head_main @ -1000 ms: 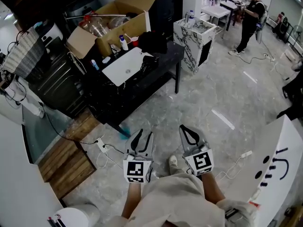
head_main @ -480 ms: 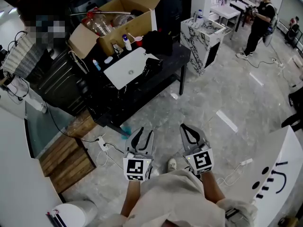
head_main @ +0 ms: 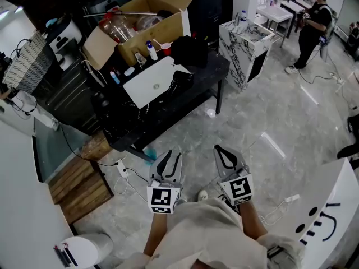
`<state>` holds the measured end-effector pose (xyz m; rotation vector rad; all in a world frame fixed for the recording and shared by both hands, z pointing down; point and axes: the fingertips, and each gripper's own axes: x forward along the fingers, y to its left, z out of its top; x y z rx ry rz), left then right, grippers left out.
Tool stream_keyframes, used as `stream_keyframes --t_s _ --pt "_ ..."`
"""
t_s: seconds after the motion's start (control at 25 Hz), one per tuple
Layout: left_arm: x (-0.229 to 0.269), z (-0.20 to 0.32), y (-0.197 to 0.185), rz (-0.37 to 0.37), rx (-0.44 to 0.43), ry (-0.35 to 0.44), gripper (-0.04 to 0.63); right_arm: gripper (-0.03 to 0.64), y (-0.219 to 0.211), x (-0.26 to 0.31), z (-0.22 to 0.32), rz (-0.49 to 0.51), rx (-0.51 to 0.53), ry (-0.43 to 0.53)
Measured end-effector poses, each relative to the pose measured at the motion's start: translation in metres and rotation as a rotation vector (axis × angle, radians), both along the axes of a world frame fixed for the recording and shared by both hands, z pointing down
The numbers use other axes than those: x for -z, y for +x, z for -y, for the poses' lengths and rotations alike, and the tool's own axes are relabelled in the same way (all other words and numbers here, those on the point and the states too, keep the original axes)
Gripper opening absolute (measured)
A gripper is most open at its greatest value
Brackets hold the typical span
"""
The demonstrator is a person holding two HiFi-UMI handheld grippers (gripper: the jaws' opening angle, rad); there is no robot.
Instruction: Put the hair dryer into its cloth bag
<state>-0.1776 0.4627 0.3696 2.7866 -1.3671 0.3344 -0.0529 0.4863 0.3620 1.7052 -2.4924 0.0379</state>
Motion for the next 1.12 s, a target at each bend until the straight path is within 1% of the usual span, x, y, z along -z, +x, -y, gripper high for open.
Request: stream_keyframes --t_s 0.12,0.32,0.4,0.52,0.64,0.84,1.0,1.12 --pt "-0.005 0.006 0.002 0.015 0.013 -0.011 0.117 0.005 0.004 -0.002 0.009 0.007 0.009 0.001" --pt "-0.004 0.020 0.008 0.016 0.027 -0.008 0.117 0.005 0.009 -0.002 0.023 -0.009 0.034 0.049" --pt "-0.005 0.026 0.009 0.014 0.027 -0.003 0.117 0.005 0.010 0.000 0.030 -0.022 0.045 0.084" --pt "-0.008 0.037 0.013 0.008 0.022 -0.002 0.117 0.005 0.013 -0.005 0.039 0.004 0.025 0.043" --pt "-0.007 0.049 0.019 0.005 0.013 0.004 0.117 0.005 0.017 -0.007 0.049 0.012 0.012 0.030" --pt "-0.002 0.074 0.024 0.001 0.001 0.023 0.117 0.005 0.020 -0.003 0.072 0.003 0.003 0.044" --pt "-0.004 0.099 0.023 -0.012 -0.009 0.018 0.117 0.005 0.019 0.001 0.099 -0.036 0.014 0.103" --pt "-0.006 0.122 0.022 -0.017 -0.020 0.012 0.117 0.005 0.018 0.000 0.118 -0.038 0.003 0.095"
